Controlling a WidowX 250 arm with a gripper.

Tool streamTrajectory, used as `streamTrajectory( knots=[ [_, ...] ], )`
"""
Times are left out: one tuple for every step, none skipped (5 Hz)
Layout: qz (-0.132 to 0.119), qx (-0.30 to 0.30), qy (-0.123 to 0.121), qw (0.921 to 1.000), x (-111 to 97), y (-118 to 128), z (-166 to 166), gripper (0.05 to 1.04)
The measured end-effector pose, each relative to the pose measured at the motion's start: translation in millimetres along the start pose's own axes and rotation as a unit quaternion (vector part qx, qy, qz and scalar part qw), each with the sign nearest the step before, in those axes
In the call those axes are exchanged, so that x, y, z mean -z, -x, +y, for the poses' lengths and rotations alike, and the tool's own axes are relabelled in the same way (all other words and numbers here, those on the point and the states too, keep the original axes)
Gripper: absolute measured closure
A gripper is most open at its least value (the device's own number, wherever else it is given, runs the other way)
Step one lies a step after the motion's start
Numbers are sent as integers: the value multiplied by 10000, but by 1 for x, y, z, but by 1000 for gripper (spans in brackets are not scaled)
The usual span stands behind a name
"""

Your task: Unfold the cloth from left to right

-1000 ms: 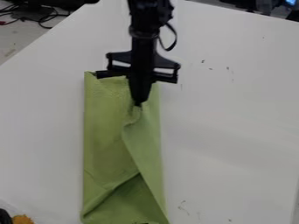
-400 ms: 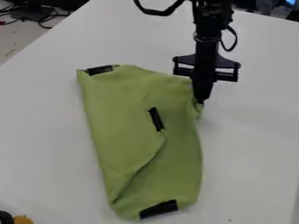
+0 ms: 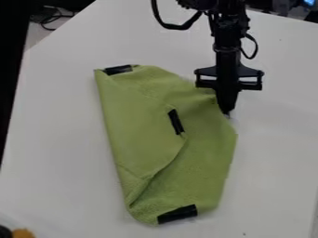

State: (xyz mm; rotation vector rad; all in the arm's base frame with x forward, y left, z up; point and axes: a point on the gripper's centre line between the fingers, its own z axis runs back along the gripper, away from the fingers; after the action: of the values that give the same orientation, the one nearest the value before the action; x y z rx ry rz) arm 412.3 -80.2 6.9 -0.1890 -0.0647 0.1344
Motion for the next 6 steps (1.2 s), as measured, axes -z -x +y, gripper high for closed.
streamTrajectory(
  knots=[
    [-61, -50, 147, 9999, 3, -9, -6, 1001],
    [-50, -148, 168, 9997, 3, -14, -9, 839],
    [159, -174, 167, 9996, 3, -17, -19, 582],
    [347, -222, 35, 9991, 2, -17, -29, 290],
    [489, -231, -70, 9985, 2, -20, -39, 83],
    [434, -153, -148, 9988, 1, -25, -49, 80]
  ],
)
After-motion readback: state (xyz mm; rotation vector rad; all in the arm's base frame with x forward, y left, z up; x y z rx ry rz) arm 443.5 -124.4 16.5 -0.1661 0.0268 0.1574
